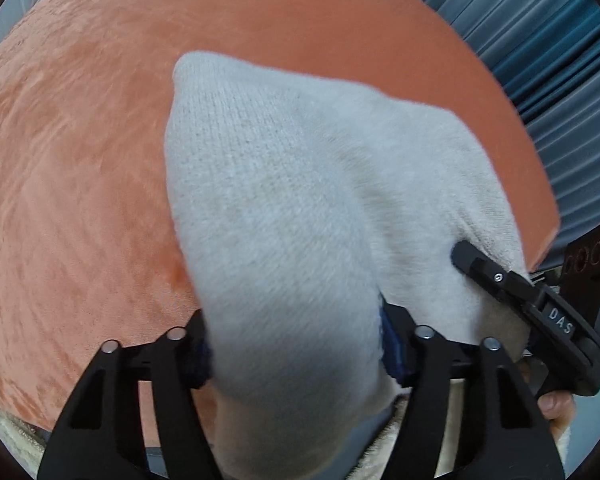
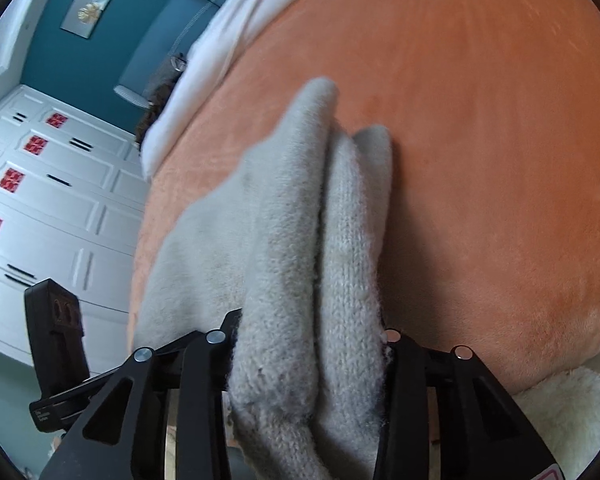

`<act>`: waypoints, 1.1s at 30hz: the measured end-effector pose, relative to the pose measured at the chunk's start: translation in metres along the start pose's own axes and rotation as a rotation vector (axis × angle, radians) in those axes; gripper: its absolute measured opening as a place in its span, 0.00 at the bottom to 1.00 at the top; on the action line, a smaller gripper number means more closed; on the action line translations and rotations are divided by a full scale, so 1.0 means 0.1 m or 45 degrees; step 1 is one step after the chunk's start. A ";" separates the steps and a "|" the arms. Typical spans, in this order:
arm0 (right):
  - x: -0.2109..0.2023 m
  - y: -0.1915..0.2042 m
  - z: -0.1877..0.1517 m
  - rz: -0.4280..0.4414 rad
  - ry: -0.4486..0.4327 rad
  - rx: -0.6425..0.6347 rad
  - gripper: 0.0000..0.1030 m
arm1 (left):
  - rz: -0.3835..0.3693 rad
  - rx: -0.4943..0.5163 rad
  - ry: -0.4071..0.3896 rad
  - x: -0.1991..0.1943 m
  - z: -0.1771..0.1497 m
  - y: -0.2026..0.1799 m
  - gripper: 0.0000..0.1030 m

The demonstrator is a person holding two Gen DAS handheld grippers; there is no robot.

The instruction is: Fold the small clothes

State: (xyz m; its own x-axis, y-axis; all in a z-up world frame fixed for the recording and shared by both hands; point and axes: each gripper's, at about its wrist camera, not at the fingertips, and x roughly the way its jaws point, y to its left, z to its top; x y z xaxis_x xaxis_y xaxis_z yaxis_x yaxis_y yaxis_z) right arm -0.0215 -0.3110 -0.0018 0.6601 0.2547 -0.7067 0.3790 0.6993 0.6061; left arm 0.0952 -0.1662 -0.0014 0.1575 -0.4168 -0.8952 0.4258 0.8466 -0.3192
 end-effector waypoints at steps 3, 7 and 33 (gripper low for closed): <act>-0.31 0.29 0.01 -0.001 -0.085 -0.085 0.33 | -0.134 0.009 -0.054 -0.28 0.06 -0.14 0.52; -0.87 0.57 0.00 0.016 -0.215 -0.149 0.33 | -0.238 0.071 -0.176 -0.76 0.09 -0.38 0.52; -1.38 2.94 -0.13 0.397 -0.615 -0.692 0.45 | -0.191 0.227 -1.007 -3.52 -0.03 0.89 0.64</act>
State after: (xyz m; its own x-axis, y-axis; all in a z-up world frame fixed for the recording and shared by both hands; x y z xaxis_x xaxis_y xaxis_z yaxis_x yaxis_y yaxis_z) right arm -0.0100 -0.1318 0.2689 0.9394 0.2620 -0.2211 -0.1581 0.9034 0.3986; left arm 0.0750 0.0566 0.2842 0.6400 -0.6878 -0.3425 0.6171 0.7257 -0.3043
